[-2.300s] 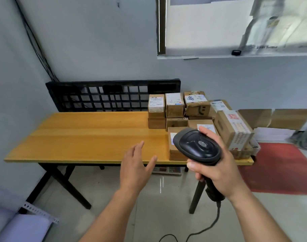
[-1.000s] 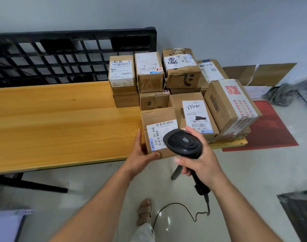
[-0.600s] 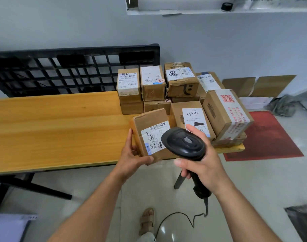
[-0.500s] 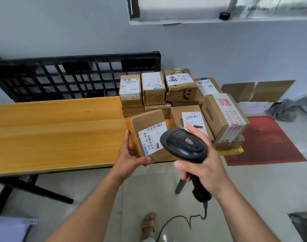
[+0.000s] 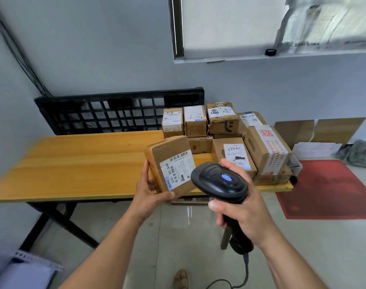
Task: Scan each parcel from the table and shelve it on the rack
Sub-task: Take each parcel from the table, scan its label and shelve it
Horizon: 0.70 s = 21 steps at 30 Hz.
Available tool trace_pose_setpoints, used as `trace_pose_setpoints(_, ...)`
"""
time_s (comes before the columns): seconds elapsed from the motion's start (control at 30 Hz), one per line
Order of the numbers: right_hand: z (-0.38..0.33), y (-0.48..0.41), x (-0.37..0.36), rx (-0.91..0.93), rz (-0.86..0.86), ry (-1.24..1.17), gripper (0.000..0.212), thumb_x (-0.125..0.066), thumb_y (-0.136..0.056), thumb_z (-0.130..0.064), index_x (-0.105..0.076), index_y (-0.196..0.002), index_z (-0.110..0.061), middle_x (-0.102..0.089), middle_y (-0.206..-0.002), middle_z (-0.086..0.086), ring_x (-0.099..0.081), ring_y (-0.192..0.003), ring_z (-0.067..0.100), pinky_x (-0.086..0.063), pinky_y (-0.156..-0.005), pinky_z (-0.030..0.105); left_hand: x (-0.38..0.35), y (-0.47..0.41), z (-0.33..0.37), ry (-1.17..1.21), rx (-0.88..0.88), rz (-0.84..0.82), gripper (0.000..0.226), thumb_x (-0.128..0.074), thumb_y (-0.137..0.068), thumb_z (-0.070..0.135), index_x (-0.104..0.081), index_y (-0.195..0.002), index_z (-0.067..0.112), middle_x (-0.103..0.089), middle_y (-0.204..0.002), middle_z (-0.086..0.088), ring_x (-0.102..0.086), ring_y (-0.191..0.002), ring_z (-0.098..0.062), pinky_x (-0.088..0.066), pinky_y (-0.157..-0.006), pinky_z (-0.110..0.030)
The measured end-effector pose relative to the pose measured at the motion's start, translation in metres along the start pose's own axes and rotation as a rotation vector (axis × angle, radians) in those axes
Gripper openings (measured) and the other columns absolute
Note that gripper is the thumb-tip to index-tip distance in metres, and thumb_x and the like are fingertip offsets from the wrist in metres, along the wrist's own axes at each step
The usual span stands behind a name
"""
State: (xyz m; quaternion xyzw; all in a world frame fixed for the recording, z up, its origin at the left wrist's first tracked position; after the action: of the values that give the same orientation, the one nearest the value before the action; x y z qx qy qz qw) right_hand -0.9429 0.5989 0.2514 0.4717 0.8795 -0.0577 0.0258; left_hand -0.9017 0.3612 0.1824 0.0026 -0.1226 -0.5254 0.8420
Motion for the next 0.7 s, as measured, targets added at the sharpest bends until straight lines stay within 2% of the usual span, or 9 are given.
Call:
trace_pose_setpoints(0.1, -0.006, 0.005, -0.011, 0.012, -0.018, 0.008, 0.085, -0.084, -0.060, -0.018, -0.050, -0.132, -0.046, -0.071, -0.079, 0.003, -0.058, -0.046, 0.032, -0.048, -0.048, 0.038, 0.015, 0.013, 0.006, -0.002, -0.029, 0.029, 0.124, -0.082, -0.069, -0.001, -0.001, -0.153, 0.041, -0.055, -0.120, -0.003, -0.054, -0.113, -0.021, -0.052, -0.082, -0.031)
trace_pose_setpoints(0.2, -0.012, 0.007, -0.024, 0.032, -0.040, 0.029, 0.085, -0.085, -0.060, -0.017, -0.050, -0.132, -0.048, -0.072, -0.094, 0.007, -0.060, -0.047, 0.034, -0.050, -0.048, 0.039, 0.030, 0.025, 0.010, 0.003, -0.038, 0.061, 0.122, -0.080, -0.070, -0.003, -0.002, -0.153, 0.039, -0.055, -0.118, -0.001, -0.055, -0.111, -0.021, -0.052, -0.072, -0.024)
trace_pose_setpoints(0.27, -0.015, 0.008, -0.033, 0.042, -0.049, 0.033, 0.085, -0.085, -0.061, -0.015, -0.050, -0.132, -0.050, -0.071, -0.096, 0.008, -0.060, -0.049, 0.035, -0.050, -0.048, 0.039, 0.040, 0.032, 0.010, 0.018, -0.037, 0.081, 0.122, -0.080, -0.071, -0.004, -0.002, -0.153, 0.040, -0.055, -0.118, -0.002, -0.055, -0.112, -0.021, -0.054, -0.066, -0.021)
trace_pose_setpoints(0.43, -0.023, 0.012, -0.064, 0.058, -0.093, 0.020, 0.087, -0.086, -0.057, -0.027, -0.050, -0.132, -0.052, -0.071, -0.101, 0.009, -0.061, -0.050, 0.034, -0.050, -0.047, 0.035, 0.070, 0.049, 0.001, 0.017, -0.031, 0.102, 0.122, -0.081, -0.071, -0.002, -0.002, -0.152, 0.043, -0.056, -0.117, -0.005, -0.057, -0.109, -0.021, -0.056, -0.065, -0.022)
trace_pose_setpoints(0.57, -0.023, 0.012, -0.101, 0.077, -0.128, 0.028, 0.086, -0.087, -0.057, -0.027, -0.050, -0.131, -0.051, -0.071, -0.102, 0.005, -0.061, -0.048, 0.033, -0.049, -0.046, 0.033, 0.101, 0.065, -0.008, 0.053, -0.005, 0.114, 0.128, -0.085, -0.058, 0.009, -0.005, -0.151, 0.046, -0.059, -0.118, -0.008, -0.059, -0.109, -0.022, -0.057, -0.069, -0.024)
trace_pose_setpoints(0.7, -0.019, 0.015, -0.150, 0.064, -0.162, 0.020, 0.086, -0.088, -0.056, -0.027, -0.051, -0.130, -0.051, -0.070, -0.092, 0.007, -0.060, -0.048, 0.033, -0.048, -0.047, 0.034, 0.151, 0.085, -0.012, 0.045, -0.012, 0.159, 0.122, -0.082, -0.069, -0.004, -0.004, -0.150, 0.044, -0.060, -0.115, -0.004, -0.058, -0.107, -0.017, -0.054, -0.066, -0.017)
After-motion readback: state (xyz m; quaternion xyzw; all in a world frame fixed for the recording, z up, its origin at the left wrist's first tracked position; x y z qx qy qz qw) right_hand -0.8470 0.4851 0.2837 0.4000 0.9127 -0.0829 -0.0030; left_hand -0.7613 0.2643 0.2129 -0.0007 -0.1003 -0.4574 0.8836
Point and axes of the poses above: each hand's wrist, its own y-axis away from the middle knuckle, its own x-axis out of the back of the hand, z = x × y, the point moved 8 cm from there along -y, towards the middle knuckle
